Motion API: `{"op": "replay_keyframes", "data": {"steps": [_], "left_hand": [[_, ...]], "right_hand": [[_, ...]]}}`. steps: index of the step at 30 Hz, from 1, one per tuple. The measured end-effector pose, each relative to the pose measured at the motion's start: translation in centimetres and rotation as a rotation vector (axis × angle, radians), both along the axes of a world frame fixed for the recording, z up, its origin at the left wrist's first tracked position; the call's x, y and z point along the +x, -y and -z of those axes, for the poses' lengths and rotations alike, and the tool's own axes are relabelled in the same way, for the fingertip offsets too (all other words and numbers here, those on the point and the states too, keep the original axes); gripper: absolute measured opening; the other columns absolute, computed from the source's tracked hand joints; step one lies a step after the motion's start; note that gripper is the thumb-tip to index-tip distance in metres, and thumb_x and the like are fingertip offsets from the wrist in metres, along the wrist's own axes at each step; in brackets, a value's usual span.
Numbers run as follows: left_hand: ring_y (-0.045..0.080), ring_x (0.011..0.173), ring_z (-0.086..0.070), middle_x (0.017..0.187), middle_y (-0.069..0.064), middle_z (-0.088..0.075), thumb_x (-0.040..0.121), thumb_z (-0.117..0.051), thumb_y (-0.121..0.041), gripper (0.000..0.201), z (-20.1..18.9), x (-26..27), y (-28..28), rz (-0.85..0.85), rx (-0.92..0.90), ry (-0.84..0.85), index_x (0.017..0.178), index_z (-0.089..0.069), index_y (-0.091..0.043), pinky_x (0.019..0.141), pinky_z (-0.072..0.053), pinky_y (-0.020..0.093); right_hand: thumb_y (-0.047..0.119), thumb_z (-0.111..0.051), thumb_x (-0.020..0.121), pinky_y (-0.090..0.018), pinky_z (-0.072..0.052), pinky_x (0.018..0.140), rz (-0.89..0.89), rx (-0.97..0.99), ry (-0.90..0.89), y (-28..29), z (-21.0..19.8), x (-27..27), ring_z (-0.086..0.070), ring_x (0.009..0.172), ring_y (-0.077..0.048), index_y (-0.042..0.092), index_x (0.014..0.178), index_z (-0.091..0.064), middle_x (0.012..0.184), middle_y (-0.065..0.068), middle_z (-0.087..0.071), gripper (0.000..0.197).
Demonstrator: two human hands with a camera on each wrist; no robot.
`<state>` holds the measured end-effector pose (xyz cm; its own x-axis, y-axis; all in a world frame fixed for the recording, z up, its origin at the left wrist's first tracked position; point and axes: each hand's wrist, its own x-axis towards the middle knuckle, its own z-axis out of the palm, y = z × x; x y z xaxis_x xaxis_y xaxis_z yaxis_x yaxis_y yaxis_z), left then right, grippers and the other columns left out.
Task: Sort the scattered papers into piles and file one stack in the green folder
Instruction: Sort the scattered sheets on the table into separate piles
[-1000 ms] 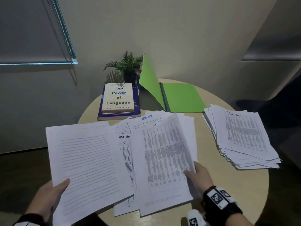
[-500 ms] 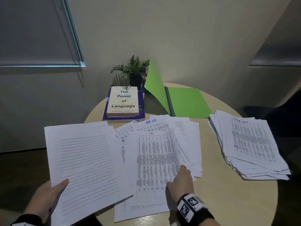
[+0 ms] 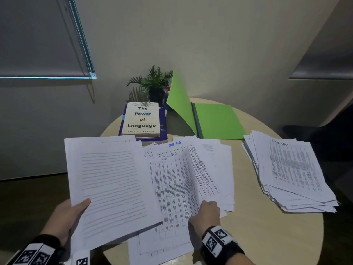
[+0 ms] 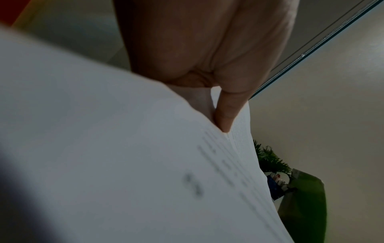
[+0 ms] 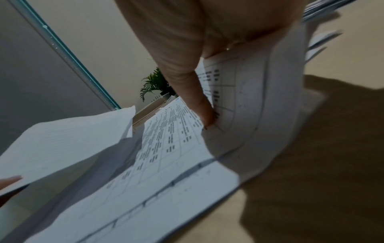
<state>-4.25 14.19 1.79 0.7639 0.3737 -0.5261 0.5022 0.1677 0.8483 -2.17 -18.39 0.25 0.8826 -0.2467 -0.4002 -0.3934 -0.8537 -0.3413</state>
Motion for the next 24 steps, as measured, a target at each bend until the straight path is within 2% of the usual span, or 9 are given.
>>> {"op": "replay_keyframes", "data": {"steps": [1,3,5,7,10,13,16,20,24], "left_hand": [[0.041,0.108,-0.060,0.114,0.023,-0.064,0.093,-0.054,-0.006,0.031,0.0,0.1,0.2,0.003,0.005,0.003,0.122,-0.057,0.003,0.095,-0.044,0.048],[0.040,0.106,-0.061,0.114,0.022,-0.065,0.093,-0.054,-0.006,0.032,-0.3,0.2,0.5,0.003,0.006,0.019,0.124,-0.057,0.002,0.098,-0.043,0.050],[0.039,0.105,-0.061,0.113,0.021,-0.065,0.093,-0.053,-0.006,0.031,-0.4,0.5,0.6,-0.001,0.003,0.029,0.123,-0.057,0.002,0.096,-0.044,0.048],[0.037,0.102,-0.062,0.112,0.021,-0.065,0.093,-0.053,-0.006,0.030,-0.7,0.8,0.7,0.017,0.010,0.043,0.122,-0.058,0.000,0.091,-0.045,0.044],[0.034,0.096,-0.064,0.108,0.018,-0.067,0.092,-0.055,-0.007,0.028,-1.0,1.2,0.8,0.044,0.033,0.066,0.120,-0.060,-0.003,0.086,-0.048,0.042],[0.034,0.093,-0.065,0.105,0.017,-0.069,0.092,-0.055,-0.007,0.025,-1.2,1.6,0.9,0.049,0.044,0.083,0.116,-0.062,-0.004,0.081,-0.049,0.039],[0.037,0.092,-0.065,0.101,0.018,-0.070,0.091,-0.055,-0.006,0.024,-1.4,1.7,2.0,0.058,0.018,0.104,0.113,-0.063,-0.001,0.077,-0.050,0.038],[0.041,0.093,-0.067,0.097,0.022,-0.072,0.091,-0.052,-0.010,0.018,-1.7,2.1,4.7,0.071,-0.017,0.114,0.098,-0.067,-0.004,0.086,-0.049,0.049],[0.040,0.089,-0.068,0.089,0.019,-0.074,0.088,-0.051,-0.016,0.022,-1.8,2.3,7.3,0.084,-0.078,0.077,0.097,-0.069,-0.007,0.088,-0.049,0.053]], "right_hand": [[0.013,-0.050,0.087,-0.025,-0.044,0.082,-0.013,0.022,0.001,0.0,0.0,-0.1,-0.052,0.106,-0.022,0.014,0.088,-0.038,0.100,-0.005,-0.044,0.012],[0.012,-0.047,0.090,-0.022,-0.043,0.063,-0.010,0.107,0.046,0.5,-0.4,-0.2,-0.056,0.080,-0.017,0.015,0.086,-0.041,0.083,0.002,-0.049,0.008],[0.011,-0.050,0.089,-0.018,-0.033,0.049,0.010,0.187,0.128,1.8,-1.6,0.3,-0.050,0.063,-0.011,0.019,0.078,-0.043,0.070,0.008,-0.049,0.015],[0.009,-0.055,0.086,-0.020,-0.037,0.053,0.025,0.248,0.202,3.6,-3.4,1.0,-0.053,0.068,-0.018,0.021,0.075,-0.049,0.071,0.005,-0.054,0.017],[0.007,-0.063,0.084,-0.034,-0.047,0.075,0.143,0.364,0.280,6.6,-6.3,2.3,-0.060,0.084,-0.027,0.014,0.091,-0.058,0.084,-0.006,-0.063,0.010],[0.007,-0.066,0.084,-0.034,-0.047,0.072,0.243,0.495,0.319,9.5,-8.7,3.3,-0.060,0.078,-0.026,0.006,0.101,-0.061,0.081,-0.008,-0.063,0.018],[-0.002,-0.067,0.081,-0.042,-0.050,0.084,0.331,0.719,0.336,11.1,-10.3,3.8,-0.063,0.090,-0.033,-0.001,0.108,-0.061,0.094,-0.016,-0.067,0.028],[-0.008,-0.063,0.081,-0.036,-0.054,0.070,0.316,0.936,0.237,9.3,-9.3,2.7,-0.068,0.082,-0.031,0.001,0.099,-0.062,0.095,-0.017,-0.069,0.021],[-0.011,-0.064,0.078,-0.043,-0.057,0.080,0.275,1.051,0.109,6.0,-6.0,1.3,-0.071,0.092,-0.034,-0.001,0.114,-0.060,0.103,-0.018,-0.073,0.037]]}}
